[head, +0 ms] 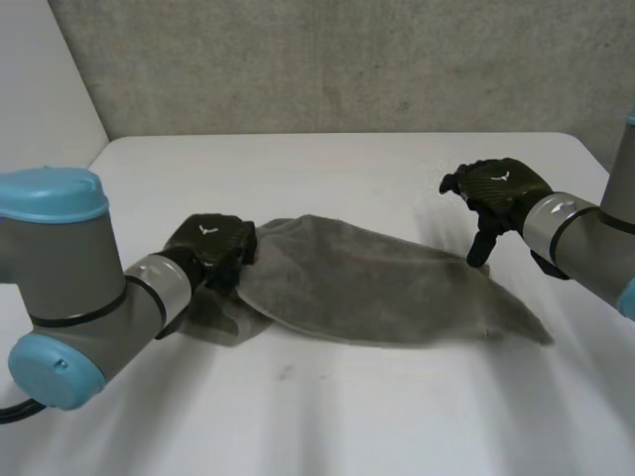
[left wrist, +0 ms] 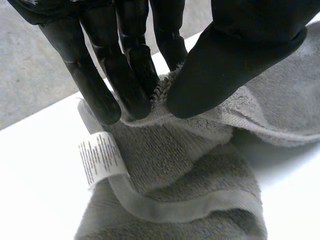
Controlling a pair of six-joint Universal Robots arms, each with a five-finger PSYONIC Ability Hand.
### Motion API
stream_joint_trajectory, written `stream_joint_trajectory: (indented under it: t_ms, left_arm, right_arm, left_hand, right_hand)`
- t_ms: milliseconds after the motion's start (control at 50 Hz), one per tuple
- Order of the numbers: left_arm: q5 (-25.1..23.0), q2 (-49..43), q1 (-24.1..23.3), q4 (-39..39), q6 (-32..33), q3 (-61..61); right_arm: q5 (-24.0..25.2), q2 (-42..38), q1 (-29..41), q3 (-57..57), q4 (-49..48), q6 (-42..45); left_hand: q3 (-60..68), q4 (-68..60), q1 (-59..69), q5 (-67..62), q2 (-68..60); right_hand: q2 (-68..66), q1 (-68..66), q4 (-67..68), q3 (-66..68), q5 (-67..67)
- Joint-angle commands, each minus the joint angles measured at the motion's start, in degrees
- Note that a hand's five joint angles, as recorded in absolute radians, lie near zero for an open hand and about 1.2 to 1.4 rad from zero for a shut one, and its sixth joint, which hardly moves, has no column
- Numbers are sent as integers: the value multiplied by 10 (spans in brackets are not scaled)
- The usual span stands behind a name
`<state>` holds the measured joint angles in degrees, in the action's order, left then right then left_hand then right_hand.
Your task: Fold the towel.
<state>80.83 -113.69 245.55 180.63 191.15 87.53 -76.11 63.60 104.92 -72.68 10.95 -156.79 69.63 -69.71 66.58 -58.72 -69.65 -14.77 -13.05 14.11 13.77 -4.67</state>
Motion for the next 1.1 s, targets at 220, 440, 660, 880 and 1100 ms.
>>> stream_joint_trajectory:
  t_ms: [220, 440, 660, 880, 1100]
  left_arm:
    - [-1, 8, 4, 3, 1, -2]
    - [-2, 1, 26, 4, 1, -42]
    - [-2, -19, 38, 4, 1, -57]
    - [-5, -30, 38, 2, -2, -46]
    - [-12, -32, 34, 9, -1, -9]
  right_arm:
    - [-3, 125, 1, -225, -73, -178]
    - [-23, 142, -4, -362, -202, -2]
    - [-50, 99, -5, -420, -335, 102]
    - [-51, 49, -47, -383, -422, 137]
    - [-55, 81, -45, -348, -415, 101]
  left_hand:
    - [104, -103, 134, -113, -103]
    - [104, -103, 134, -113, -103]
    - [104, -103, 134, -113, -103]
    - [104, -103, 134, -113, -103]
    - [-465, 465, -434, 456, 465]
  right_hand:
    - [48, 31, -41, -38, 47]
    - [23, 6, -17, -13, 22]
    - [22, 4, -15, -12, 21]
    - [-652, -669, 659, 662, -653]
    - [-652, -669, 659, 662, -653]
